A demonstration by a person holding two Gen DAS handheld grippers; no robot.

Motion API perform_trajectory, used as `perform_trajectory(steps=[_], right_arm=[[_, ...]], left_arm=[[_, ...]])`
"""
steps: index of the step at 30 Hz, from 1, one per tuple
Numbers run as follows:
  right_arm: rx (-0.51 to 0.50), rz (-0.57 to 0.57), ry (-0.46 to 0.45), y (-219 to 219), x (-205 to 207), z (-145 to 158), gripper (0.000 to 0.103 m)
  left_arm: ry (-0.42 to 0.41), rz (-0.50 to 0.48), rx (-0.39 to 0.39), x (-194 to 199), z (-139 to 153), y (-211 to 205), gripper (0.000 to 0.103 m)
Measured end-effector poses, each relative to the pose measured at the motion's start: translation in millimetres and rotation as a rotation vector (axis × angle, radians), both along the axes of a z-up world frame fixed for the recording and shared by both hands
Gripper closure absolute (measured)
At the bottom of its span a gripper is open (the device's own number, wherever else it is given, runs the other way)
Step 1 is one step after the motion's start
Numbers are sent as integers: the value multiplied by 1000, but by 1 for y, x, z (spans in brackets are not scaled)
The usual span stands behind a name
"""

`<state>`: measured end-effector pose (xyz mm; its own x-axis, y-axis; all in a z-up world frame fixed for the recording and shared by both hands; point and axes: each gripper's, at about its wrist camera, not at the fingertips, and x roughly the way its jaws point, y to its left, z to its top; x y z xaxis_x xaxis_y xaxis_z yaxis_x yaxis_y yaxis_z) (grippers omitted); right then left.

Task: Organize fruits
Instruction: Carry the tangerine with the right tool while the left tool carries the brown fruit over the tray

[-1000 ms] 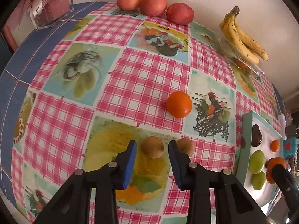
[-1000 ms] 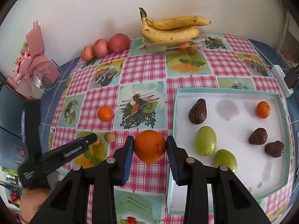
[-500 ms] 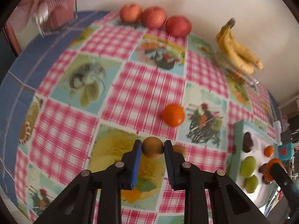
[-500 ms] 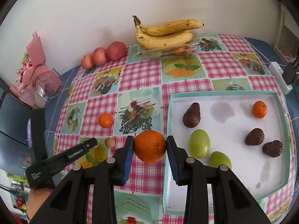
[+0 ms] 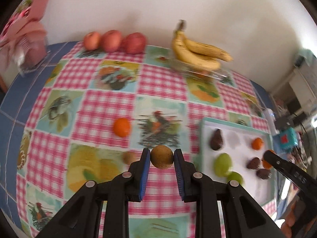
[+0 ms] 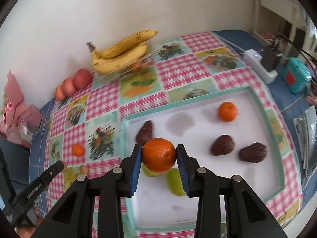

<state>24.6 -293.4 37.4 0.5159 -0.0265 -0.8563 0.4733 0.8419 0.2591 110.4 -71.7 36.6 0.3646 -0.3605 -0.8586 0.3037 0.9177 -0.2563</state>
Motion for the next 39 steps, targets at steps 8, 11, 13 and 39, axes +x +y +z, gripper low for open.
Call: perform_trajectory(steps=[8,11,13,39], right_arm=[[3,-111,58,-39,-23,-4,66],[14,-143,82,-46,-28,-8,66],[25,-149,90,-49,-30,-12,66],[154,-188,287,-66,-26,-83,66]], left_arm=[[-19,-168,43,-33,7,-63,77],[-13,-219,58,-43,3,-80,77],[-4,-242,72,-47,-2,-88,77],[151,-336,224,-66,-76,-124,76]])
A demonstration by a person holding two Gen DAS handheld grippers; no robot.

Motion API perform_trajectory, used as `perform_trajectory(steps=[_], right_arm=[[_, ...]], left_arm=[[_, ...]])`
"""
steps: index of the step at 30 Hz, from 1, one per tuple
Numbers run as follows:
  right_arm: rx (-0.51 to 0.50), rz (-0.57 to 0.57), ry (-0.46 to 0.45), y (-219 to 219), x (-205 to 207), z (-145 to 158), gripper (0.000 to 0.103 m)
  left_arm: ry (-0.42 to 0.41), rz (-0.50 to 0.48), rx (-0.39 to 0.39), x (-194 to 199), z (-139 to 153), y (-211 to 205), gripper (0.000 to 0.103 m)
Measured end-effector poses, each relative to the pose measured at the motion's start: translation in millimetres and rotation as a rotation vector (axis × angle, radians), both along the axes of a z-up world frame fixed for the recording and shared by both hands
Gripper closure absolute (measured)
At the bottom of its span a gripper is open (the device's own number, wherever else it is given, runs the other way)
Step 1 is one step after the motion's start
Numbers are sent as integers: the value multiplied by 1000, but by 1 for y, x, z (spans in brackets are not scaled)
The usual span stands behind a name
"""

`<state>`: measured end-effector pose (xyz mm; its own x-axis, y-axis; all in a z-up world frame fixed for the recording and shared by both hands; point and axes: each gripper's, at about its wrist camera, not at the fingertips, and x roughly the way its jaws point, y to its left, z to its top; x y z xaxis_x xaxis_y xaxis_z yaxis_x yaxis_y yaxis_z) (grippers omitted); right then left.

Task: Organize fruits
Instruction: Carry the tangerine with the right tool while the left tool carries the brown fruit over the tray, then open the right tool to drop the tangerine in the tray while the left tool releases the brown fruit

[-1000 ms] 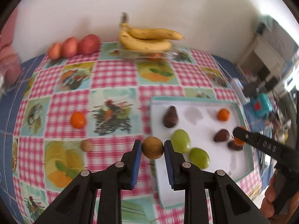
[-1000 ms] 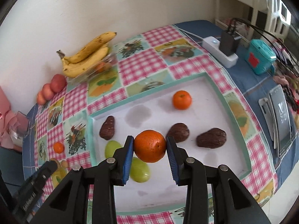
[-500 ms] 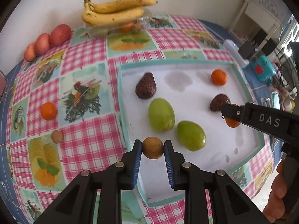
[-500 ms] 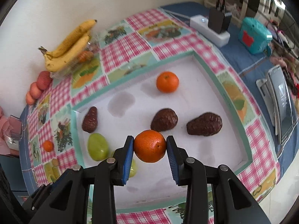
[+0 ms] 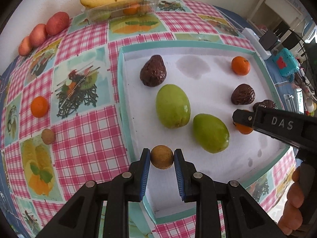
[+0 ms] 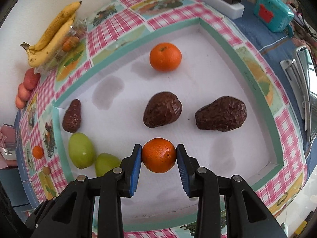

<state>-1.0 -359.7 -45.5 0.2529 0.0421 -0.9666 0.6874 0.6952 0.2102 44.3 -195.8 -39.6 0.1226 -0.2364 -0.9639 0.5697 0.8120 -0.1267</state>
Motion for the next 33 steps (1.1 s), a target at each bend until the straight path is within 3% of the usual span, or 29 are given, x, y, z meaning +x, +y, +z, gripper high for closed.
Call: perform_trajectory(steps=[11,19,21,24,26,29,31,33], right_arm=[[-25,7,2,4,4,-2,66],[-89,19,8,5,5,6,66],[-99,18,5,5,3,9,66],[-89,20,-42,2,1,14,66],[-92,24,-56,1,0,18,65],[-122,41,-60,3,0,23,53],[-141,48,-58,5,0,26,51],[-155,60,-57,5,0,27,46]], left_arm=[[5,1,6,0,-7,-6,76],[-17,-1,5,4,7,-1,72],[-24,1,8,5,11,1,56],[-50,5,-12,5,23,5,41],[-80,14,-7,6,31,8,38],[-82,38,-35,15,41,19,34],[-88,65,-33,19,42,26,30],[-103,115,-17,28,42,37,17]])
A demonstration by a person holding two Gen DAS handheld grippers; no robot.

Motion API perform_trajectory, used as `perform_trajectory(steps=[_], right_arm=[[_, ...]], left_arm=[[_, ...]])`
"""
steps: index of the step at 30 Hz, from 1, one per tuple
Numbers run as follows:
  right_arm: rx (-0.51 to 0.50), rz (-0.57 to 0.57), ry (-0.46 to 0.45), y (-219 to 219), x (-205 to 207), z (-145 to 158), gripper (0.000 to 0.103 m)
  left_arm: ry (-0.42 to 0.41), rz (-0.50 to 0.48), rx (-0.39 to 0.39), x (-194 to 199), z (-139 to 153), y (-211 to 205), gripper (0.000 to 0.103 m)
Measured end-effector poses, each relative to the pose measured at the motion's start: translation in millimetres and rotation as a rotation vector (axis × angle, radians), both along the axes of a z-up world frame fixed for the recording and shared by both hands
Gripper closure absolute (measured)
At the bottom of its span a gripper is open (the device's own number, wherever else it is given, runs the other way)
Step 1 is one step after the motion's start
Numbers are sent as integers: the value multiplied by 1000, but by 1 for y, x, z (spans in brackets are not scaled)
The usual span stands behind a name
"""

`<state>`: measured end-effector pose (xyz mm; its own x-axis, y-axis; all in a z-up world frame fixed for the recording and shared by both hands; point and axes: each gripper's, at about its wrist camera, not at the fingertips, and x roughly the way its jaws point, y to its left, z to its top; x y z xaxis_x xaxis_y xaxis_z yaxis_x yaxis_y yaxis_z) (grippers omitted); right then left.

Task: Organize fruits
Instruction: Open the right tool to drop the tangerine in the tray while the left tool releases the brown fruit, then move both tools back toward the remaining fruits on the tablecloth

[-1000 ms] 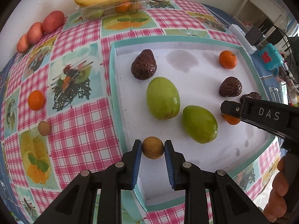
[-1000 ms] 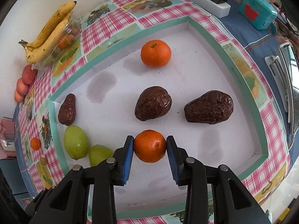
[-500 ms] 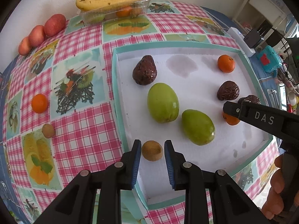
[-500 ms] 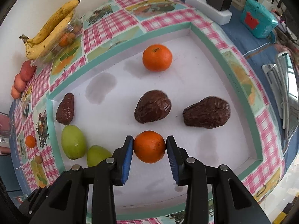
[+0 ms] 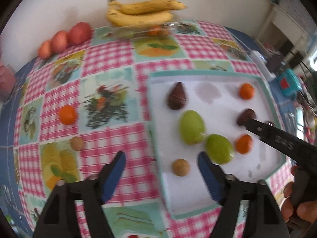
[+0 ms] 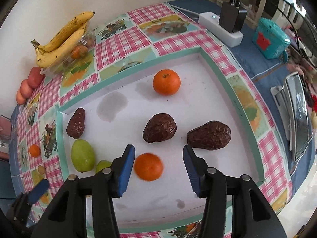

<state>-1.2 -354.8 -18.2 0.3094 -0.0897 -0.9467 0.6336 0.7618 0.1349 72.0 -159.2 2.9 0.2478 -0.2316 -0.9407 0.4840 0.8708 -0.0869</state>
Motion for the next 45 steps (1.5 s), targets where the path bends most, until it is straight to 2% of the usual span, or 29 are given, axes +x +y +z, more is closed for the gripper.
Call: perform_trajectory(steps=[1,2,3,4,6,7,11,18,24,28,32,37,45], right_arm=[[-3,3,-5,1,-3,1,41],[-9,6,-14,2,-3,1,29],[-13,7,-18,1,-3,0,22],[-20,8,-26,1,-3,0,22],[-30,16,-31,2,-2,1,21],[-33,21,-34,2,-2,1,21],[-57,53,-42,9,2,3,15],[-147,140,-135,29,9,18,15],[-190,209,-198,50,17,26,15],[-209,266,-189,68,26,23,15],[-193,306,-205,84,31,20,14],[-227,364,-197,109,41,22,14],[-167,490,-230,162,63,22,14]], left_arm=[[-11,30,7,6,1,7,16],[-19,49,11,8,2,9,16],[-32,79,15,13,3,17,15],[-42,105,15,17,4,25,14],[-63,169,6,26,5,44,3],[-72,202,2,30,7,54,0],[-108,302,9,43,12,86,0],[-128,401,-1,53,17,122,0],[-119,414,3,59,13,128,0],[-115,422,9,62,11,135,0],[-115,448,27,68,8,149,0],[-102,500,50,75,1,172,0],[-90,561,55,84,-6,205,0]])
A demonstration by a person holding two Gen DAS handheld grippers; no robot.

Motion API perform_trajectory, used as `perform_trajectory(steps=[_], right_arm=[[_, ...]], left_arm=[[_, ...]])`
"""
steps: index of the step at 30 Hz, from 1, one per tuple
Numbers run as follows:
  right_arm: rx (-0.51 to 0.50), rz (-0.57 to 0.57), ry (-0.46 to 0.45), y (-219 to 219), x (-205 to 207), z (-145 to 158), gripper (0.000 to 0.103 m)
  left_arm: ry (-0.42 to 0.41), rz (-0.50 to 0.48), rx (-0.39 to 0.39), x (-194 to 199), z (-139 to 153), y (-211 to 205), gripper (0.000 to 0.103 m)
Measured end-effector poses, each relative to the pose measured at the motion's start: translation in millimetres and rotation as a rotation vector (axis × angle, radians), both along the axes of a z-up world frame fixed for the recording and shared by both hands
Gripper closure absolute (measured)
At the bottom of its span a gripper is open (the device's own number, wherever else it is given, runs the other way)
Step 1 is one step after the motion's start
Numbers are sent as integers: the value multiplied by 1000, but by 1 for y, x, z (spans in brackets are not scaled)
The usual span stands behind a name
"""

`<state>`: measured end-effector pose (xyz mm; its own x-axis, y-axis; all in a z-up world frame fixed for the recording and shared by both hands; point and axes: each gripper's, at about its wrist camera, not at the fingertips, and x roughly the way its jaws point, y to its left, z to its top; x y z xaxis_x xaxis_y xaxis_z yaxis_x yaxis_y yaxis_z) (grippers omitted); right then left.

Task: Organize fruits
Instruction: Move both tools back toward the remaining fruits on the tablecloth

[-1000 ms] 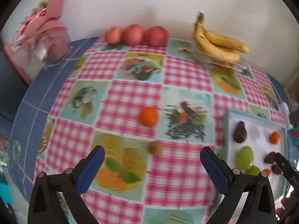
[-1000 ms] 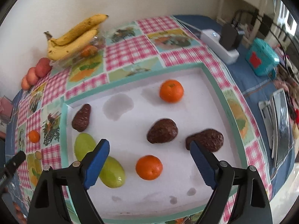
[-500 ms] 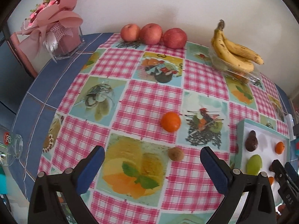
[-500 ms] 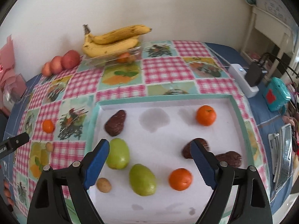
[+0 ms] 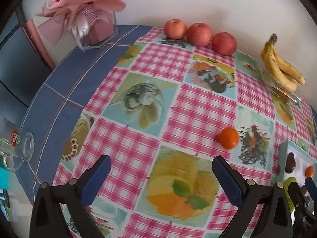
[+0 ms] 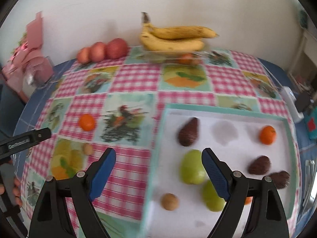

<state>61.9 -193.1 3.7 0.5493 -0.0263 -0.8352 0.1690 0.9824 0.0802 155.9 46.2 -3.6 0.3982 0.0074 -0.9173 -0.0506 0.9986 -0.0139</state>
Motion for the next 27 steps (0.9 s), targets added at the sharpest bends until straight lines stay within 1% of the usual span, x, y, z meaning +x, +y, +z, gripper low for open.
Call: perform_trajectory(steps=[2,4,7,10,15,17,19,21,27], right_arm=[[-10,35,-17,16,6,3,14],[5,46,-22,24,11,5,14],[80,55,-9,32,22,2,14],[111,78,-4,41,29,-2,14],[78,113,16,65,42,-13,15],[89,128,36,72,46,-21,20],[78,153,63,81,50,-29,32],[55,184,87,91,54,-37,36],[51,237,116,111,58,-51,47]], left_arm=[[2,12,-11,2,-2,6,0],[5,23,-24,3,-4,12,0],[9,32,-33,6,-6,16,0],[11,48,-34,8,-9,20,0],[-5,110,-80,11,-14,33,0],[1,119,-83,13,-17,37,0],[12,125,-82,14,-21,40,0],[21,130,-87,14,-24,42,0],[36,121,-99,16,-30,39,0]])
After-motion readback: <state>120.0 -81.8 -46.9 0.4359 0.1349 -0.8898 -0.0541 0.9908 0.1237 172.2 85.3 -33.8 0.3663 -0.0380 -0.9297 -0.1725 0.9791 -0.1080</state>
